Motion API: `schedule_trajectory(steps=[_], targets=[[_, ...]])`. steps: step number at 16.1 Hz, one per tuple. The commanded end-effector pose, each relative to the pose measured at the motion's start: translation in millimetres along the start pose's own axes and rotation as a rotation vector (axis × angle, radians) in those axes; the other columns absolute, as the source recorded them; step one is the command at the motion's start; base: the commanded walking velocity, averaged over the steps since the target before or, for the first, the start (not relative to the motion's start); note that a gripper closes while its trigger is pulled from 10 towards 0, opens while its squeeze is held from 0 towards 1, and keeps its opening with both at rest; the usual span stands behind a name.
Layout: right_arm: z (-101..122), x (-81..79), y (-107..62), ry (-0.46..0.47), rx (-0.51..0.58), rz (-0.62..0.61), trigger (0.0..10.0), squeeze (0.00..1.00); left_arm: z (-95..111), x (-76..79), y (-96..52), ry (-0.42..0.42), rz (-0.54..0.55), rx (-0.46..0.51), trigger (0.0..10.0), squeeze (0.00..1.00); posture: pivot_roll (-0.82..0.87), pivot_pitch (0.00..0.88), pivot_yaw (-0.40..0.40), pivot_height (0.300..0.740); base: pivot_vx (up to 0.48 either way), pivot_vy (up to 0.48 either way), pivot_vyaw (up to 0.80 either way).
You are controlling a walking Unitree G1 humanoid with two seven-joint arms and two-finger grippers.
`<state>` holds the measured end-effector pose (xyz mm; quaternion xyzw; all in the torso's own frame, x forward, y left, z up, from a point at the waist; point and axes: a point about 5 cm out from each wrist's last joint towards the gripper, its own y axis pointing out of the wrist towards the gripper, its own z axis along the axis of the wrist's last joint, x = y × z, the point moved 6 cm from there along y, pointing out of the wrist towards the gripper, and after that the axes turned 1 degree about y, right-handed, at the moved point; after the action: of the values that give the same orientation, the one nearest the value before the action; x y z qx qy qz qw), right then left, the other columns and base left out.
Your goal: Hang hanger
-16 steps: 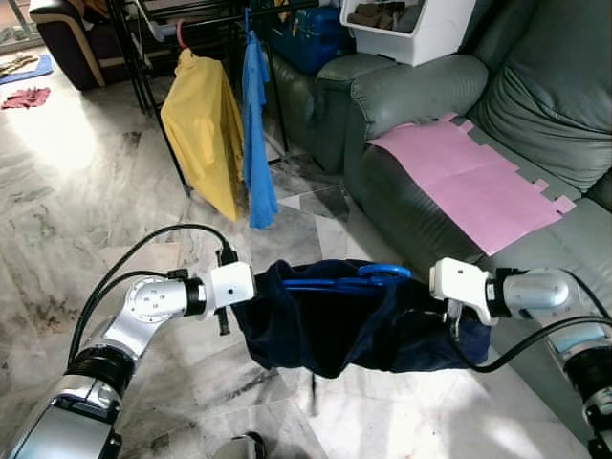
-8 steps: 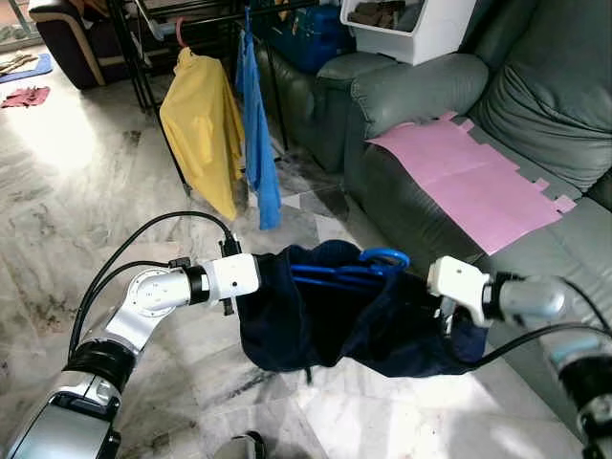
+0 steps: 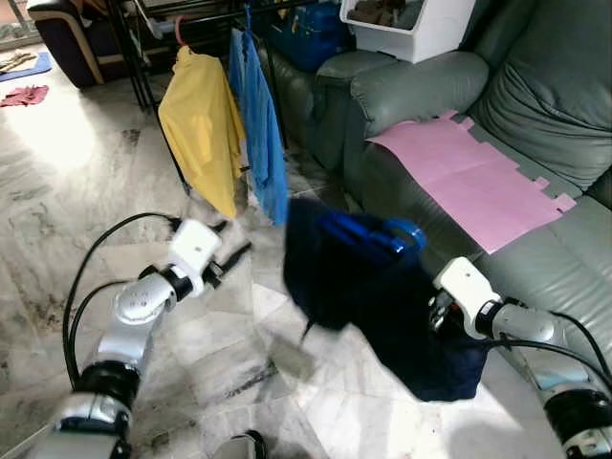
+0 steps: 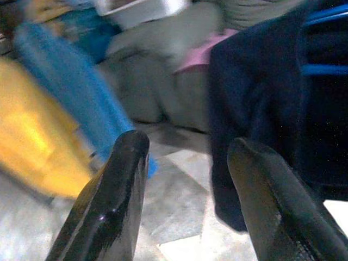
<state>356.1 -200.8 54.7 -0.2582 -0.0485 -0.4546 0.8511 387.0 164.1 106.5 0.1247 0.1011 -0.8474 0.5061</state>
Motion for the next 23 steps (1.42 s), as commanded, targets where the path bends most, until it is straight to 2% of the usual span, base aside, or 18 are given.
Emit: schedule_trajectory(steps=[1, 4, 6, 7, 8, 9, 10, 11, 12, 13, 18, 23], targets=[[11, 16.4, -3.3, 0.082, 0.056, -0.132, 0.0, 0.0, 3, -14.6, -4.5, -0.075, 0.153, 0.014, 10.0, 1.0, -0.02, 0.113, -0.003, 0.74, 0.0, 0.0, 0.0], [21, 28.0, -6.2, 0.19, 0.126, -0.297, 0.0, 0.0, 3, -18.9, -16.7, -0.099, 0.342, 0.038, 10.0, 1.0, -0.02, 0.103, 0.005, 0.74, 0.0, 0.0, 0.0], [25, 31.2, -8.4, 0.279, 0.164, -0.411, 0.0, 0.0, -8, -11.5, -30.5, -0.112, 0.427, 0.016, 10.0, 1.0, -0.04, 0.087, 0.002, 0.74, 0.0, 0.0, 0.0], [25, 25.0, -7.6, 0.328, 0.16, -0.456, 0.0, 0.0, -12, -4.2, -37.7, -0.066, 0.446, 0.004, 10.0, 1.0, -0.03, 0.077, -0.005, 0.74, 0.0, 0.0, 0.0], [28, 15.1, -5.0, 0.32, 0.162, -0.442, 3.1, 0.0, -20, -3.4, -41.2, -0.112, 0.478, -0.035, 10.0, 1.0, -0.03, 0.074, -0.007, 0.74, 0.0, 0.0, 0.0], [31, 9.1, -3.4, 0.334, 0.172, -0.44, 10.0, 0.0, -25, -1.0, -41.7, -0.14, 0.473, -0.056, 10.0, 1.0, -0.03, 0.07, -0.01, 0.74, 0.0, 0.0, 0.0], [31, 3.0, -1.5, 0.387, 0.179, -0.445, 10.0, 0.0, -26, 4.7, -39.7, -0.16, 0.442, -0.061, 10.0, 1.0, -0.02, 0.066, -0.011, 0.74, 0.0, 0.0, 0.0], [27, 2.4, -1.7, 0.407, 0.163, -0.472, 10.0, 0.0, -27, 5.2, -39.4, -0.174, 0.45, -0.075, 10.0, 0.35, -0.02, 0.062, -0.01, 0.74, 0.0, 0.0, 0.0], [26, 0.4, -3.1, 0.419, 0.158, -0.491, 10.0, 0.0, -27, 5.9, -37.7, -0.164, 0.447, -0.088, 10.0, 0.0, -0.02, 0.062, -0.008, 0.74, 0.0, 0.0, 0.0], [28, -0.1, -4.9, 0.407, 0.158, -0.508, 10.0, 0.0, -24, 6.5, -35.3, -0.126, 0.437, -0.088, 10.0, 0.0, -0.02, 0.062, -0.006, 0.74, 0.0, 0.0, 0.0], [36, 4.9, -11.4, 0.424, 0.19, -0.541, 10.0, 0.0, -18, 11.0, -27.9, -0.184, 0.423, -0.068, 10.0, 0.0, -0.04, 0.063, -0.001, 0.74, 0.0, 0.0, 0.0], [28, 4.3, -15.5, 0.449, 0.163, -0.551, 10.0, 0.0, -17, 13.3, -25.4, -0.204, 0.409, -0.062, 10.0, 0.0, -0.04, 0.07, -0.001, 0.74, 0.235, 0.0, 0.0]])
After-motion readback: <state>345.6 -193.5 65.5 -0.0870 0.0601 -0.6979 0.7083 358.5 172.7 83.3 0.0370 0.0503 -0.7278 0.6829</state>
